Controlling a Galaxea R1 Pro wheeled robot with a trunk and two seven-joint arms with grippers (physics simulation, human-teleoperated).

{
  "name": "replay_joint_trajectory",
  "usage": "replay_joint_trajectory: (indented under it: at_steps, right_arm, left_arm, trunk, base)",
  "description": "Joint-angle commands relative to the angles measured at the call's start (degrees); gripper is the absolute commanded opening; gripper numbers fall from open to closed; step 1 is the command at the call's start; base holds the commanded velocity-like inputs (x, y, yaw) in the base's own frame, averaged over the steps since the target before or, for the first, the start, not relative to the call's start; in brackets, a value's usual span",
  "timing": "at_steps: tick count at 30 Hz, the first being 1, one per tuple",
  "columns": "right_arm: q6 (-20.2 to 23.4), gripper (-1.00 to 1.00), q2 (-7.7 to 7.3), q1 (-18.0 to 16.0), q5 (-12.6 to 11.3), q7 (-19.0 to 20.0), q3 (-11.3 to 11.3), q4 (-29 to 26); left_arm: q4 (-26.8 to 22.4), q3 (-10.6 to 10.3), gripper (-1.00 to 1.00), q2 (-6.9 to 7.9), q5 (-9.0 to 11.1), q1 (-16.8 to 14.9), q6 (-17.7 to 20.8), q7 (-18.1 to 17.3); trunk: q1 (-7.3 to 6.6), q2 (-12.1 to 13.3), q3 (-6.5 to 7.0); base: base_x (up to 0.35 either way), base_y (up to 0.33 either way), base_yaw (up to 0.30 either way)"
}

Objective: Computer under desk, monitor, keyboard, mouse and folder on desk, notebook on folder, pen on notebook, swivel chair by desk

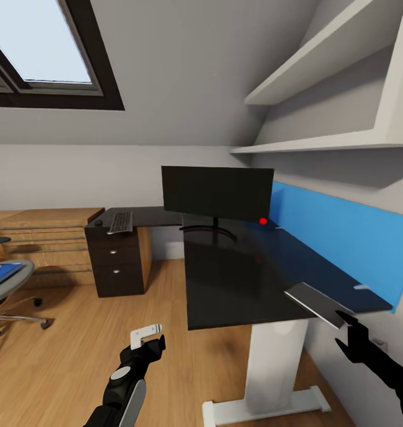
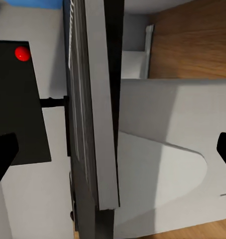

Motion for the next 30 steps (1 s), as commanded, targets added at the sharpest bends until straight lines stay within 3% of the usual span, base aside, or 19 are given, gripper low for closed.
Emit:
replay_joint_trajectory:
  at_steps: [1, 13, 14, 27, 30]
  right_arm:
    - [0.36, 1.00, 0.02, -0.07, 0.20, 0.22, -0.19, 0.02]
    - [0.36, 1.00, 0.02, -0.07, 0.25, 0.17, -0.15, -0.03]
    - [0.36, -1.00, 0.02, -0.07, 0.26, 0.17, -0.14, -0.04]
    - [0.27, -1.00, 0.02, -0.07, 0.52, 0.18, -0.10, -0.15]
    - [0.24, -1.00, 0.02, -0.07, 0.54, 0.21, -0.10, -0.16]
  left_arm:
    - [-0.07, -0.10, 1.00, 0.02, 0.60, -0.04, 0.13, 0.51]
    - [0.68, -0.10, 1.00, 0.03, 0.60, -0.04, 0.14, 0.51]
    - [0.69, -0.10, 1.00, 0.03, 0.60, -0.04, 0.14, 0.51]
    - [0.81, -0.11, 1.00, -0.06, 0.60, -0.04, 0.14, 0.51]
    - [0.81, -0.14, 1.00, -0.06, 0.60, -0.04, 0.14, 0.51]
  trunk:
    - [0.01, -0.03, -0.06]
    - [0.01, -0.03, -0.06]
    - [0.01, -0.03, -0.06]
    - [0.01, -0.03, -0.06]
    - [-0.65, 1.17, 0.47]
  base:
    - [0.176, 0.145, 0.000]
    - [0.079, 0.061, 0.000]
    - [0.005, 0.003, 0.000]
    - [0.000, 0.000, 0.000]
    - [0.000, 0.000, 0.000]
